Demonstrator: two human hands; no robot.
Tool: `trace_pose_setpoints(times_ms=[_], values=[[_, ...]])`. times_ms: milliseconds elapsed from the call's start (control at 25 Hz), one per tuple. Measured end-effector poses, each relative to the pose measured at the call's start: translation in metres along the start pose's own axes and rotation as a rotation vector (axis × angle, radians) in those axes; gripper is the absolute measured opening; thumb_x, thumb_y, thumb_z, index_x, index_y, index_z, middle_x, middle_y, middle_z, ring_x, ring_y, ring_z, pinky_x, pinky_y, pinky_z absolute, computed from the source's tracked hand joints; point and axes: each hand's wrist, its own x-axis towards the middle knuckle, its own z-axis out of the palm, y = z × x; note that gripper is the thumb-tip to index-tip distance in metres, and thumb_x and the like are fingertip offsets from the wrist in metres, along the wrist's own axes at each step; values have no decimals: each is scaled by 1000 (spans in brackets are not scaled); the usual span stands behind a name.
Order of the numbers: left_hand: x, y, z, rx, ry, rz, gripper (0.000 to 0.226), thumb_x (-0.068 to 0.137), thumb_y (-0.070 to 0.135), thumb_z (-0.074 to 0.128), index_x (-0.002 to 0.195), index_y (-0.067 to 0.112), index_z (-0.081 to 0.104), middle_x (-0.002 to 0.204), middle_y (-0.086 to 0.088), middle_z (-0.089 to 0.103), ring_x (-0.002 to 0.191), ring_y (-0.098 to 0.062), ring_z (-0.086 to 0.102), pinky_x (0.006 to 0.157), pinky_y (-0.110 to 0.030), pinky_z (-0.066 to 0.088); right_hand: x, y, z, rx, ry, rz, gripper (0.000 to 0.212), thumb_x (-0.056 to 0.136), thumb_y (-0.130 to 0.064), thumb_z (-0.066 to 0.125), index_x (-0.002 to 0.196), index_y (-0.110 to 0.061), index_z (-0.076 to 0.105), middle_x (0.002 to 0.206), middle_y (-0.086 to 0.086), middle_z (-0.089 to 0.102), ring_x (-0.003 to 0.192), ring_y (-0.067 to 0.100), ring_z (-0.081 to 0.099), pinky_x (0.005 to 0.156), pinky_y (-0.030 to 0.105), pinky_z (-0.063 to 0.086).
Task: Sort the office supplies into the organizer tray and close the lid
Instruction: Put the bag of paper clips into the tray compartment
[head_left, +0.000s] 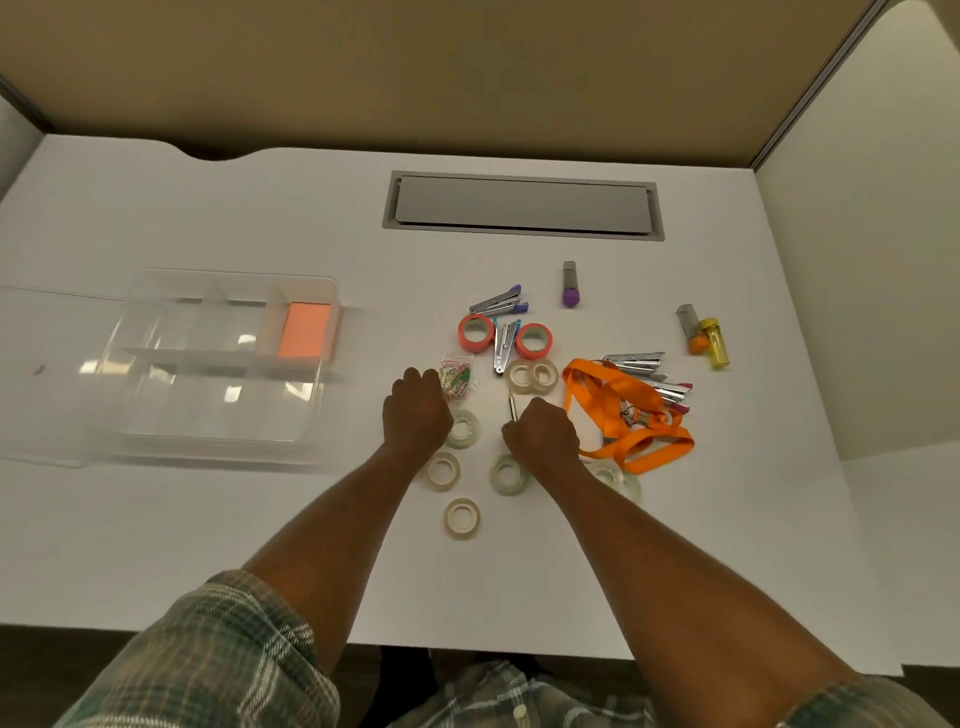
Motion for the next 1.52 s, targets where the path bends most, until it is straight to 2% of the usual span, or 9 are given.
trace_pose_setpoints(times_ms=[120,280,440,600,840,1000,1200,1360,1520], values=[[-3,0,-3,-85,11,-100,18,91,12,45,99,4,59,102,-17,56,93,-36,59,76,-41,49,2,2,-11,92,-21,-10,30,85,-31,61,101,-6,61,101,11,69,96,32,65,70,32,43],[-3,-2,-10,-297,13,-204,14,87,14,51,94,6,59,98,-15,59,91,-34,61,75,-38,49,5,-8,-24,523,-83,4,15,83,-26,58,83,-10,56,84,14,71,72,27,72,68,42,60],[-3,3,-4,-170,41,-92,30,88,33,59,106,9,53,105,-13,55,96,-32,59,79,-41,51,11,-27,-24,831,-200,193,18,92,-22,48,105,-12,55,82,10,61,60,19,65,54,30,58],[14,25,9,-66,69,-197,51,85,46,64,115,8,48,113,-12,54,103,-30,57,83,-39,47,17,-33,-17,861,-211,321,17,97,-23,42,109,-17,52,80,9,59,62,19,61,54,28,56],[43,25,11,-170,-130,-397,44,82,33,65,118,10,52,122,-13,55,115,-31,54,94,-39,43,22,-41,-1,802,-134,259,11,89,-18,51,91,-10,59,77,11,62,67,23,62,60,32,52],[54,4,-3,-476,-229,-338,36,78,18,68,110,9,57,114,-14,59,106,-31,59,84,-36,48,20,-58,3,853,-62,286,7,87,-13,57,92,-11,60,78,10,65,65,21,62,59,32,53],[68,-28,-53,-1134,-278,-331,33,72,-3,67,100,10,55,98,-15,62,75,-22,59,55,-29,47,22,-106,-2,960,-12,159,31,89,-6,47,108,-25,62,81,7,64,65,19,62,58,30,54],[85,-58,-101,-1414,-328,-248,43,78,-15,61,112,10,53,112,-16,63,94,-28,63,68,-33,53,25,-161,-8,1005,-30,78,25,96,-15,46,88,-19,69,81,6,65,70,19,62,59,30,53],[92,-95,-135,-1325,-293,-113,46,80,-9,64,115,18,52,112,-12,65,102,-28,64,76,-35,55,25,-212,-10,895,-66,-57,35,93,-47,62,93,-13,69,88,6,73,72,16,69,60,32,55]])
